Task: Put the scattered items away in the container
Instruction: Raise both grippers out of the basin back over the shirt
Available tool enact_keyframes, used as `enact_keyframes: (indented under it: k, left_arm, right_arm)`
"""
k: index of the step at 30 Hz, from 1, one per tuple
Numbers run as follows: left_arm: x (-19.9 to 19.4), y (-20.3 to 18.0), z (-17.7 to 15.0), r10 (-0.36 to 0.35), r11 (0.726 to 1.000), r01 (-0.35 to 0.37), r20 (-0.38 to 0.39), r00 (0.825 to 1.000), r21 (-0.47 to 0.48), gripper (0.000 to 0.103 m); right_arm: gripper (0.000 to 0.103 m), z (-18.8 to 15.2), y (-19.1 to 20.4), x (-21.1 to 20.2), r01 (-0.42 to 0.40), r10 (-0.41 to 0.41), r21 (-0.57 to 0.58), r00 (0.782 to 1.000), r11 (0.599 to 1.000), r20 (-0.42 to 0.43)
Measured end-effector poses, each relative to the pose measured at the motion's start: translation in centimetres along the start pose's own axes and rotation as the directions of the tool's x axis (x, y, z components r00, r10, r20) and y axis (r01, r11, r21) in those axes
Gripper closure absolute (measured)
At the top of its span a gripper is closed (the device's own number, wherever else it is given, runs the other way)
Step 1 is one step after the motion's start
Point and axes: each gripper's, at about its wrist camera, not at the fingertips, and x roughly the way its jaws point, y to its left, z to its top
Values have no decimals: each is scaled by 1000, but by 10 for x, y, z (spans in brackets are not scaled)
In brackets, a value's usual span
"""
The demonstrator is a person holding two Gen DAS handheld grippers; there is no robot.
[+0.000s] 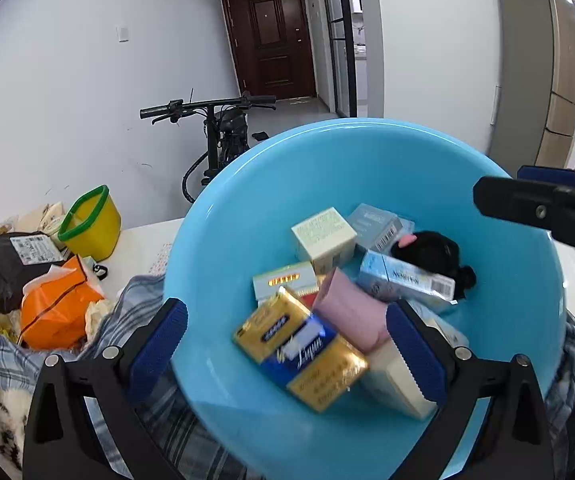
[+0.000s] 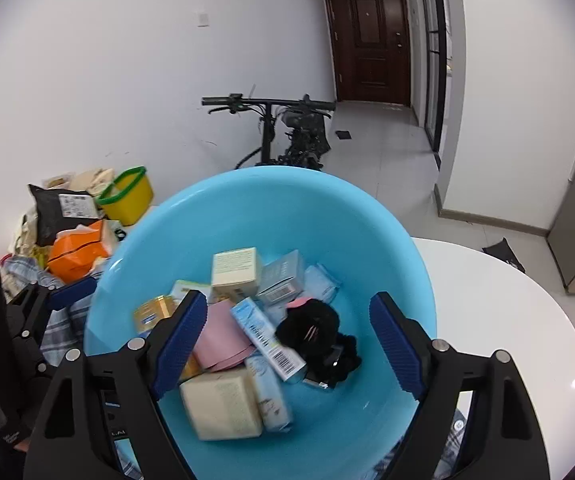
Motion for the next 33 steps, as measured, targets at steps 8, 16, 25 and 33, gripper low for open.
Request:
enact_keyframes:
  k: [8, 16, 25, 33]
  left_arm:
    - [-45, 8, -23, 47, 999, -48, 59, 997, 4, 2]
    - [-122, 20, -50, 31, 999, -24, 172, 985, -45, 2]
    - [-143, 22, -104, 70, 992, -48, 194, 978, -118, 1]
    - [-134, 11, -144, -8, 990, 24, 118, 993, -137, 1]
  right_arm:
    - [19, -24, 26, -55, -31, 34, -68, 998, 997, 56]
    - [13, -65, 33, -108, -20, 27, -64, 993, 998, 113]
    - [12, -130, 21, -145, -91, 83, 71, 991, 993, 107]
    - [12, -175, 7, -142, 3, -8, 124, 999, 992, 41]
